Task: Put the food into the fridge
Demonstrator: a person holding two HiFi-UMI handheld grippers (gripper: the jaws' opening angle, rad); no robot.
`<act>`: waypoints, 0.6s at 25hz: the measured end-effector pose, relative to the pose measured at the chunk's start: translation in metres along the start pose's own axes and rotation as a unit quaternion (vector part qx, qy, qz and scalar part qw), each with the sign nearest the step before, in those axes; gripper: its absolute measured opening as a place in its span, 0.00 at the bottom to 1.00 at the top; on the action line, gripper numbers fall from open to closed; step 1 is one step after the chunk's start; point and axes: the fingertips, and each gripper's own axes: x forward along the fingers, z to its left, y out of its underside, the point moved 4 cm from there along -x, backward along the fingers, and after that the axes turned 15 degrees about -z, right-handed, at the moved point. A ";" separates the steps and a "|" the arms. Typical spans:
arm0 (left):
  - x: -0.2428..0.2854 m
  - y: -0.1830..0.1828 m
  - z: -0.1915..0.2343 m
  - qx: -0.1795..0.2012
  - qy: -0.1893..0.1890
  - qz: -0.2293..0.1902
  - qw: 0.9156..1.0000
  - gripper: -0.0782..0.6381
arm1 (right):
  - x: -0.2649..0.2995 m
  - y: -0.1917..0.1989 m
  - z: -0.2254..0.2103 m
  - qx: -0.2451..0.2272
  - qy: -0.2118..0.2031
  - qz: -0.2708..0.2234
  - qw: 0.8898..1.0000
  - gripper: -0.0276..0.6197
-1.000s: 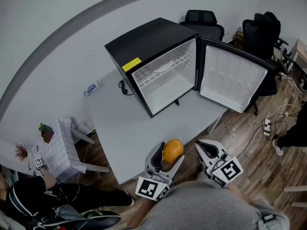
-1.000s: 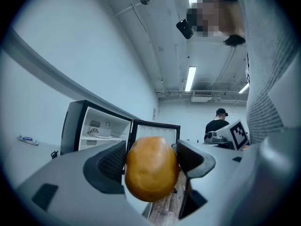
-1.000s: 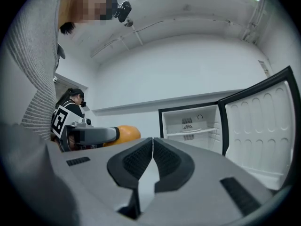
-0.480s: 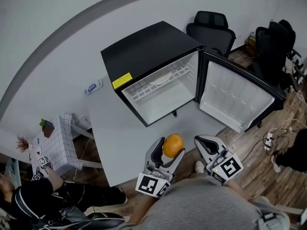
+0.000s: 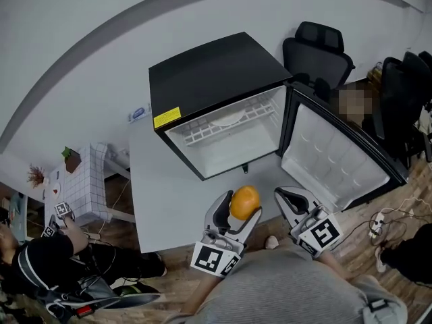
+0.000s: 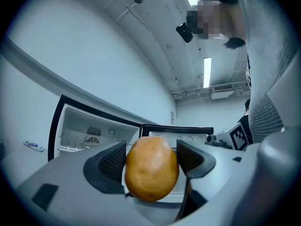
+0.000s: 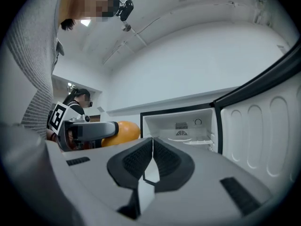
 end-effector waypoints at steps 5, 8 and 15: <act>0.015 0.008 -0.015 0.015 -0.017 -0.007 1.000 0.59 | -0.005 0.001 -0.020 0.002 -0.027 -0.001 1.000 0.06; 0.019 0.014 -0.021 0.018 -0.022 0.001 1.000 0.59 | -0.006 0.003 -0.028 0.005 -0.033 -0.003 0.999 0.06; 0.032 0.010 -0.023 0.022 -0.021 -0.019 0.999 0.59 | -0.003 0.006 -0.034 0.005 -0.041 -0.004 0.999 0.06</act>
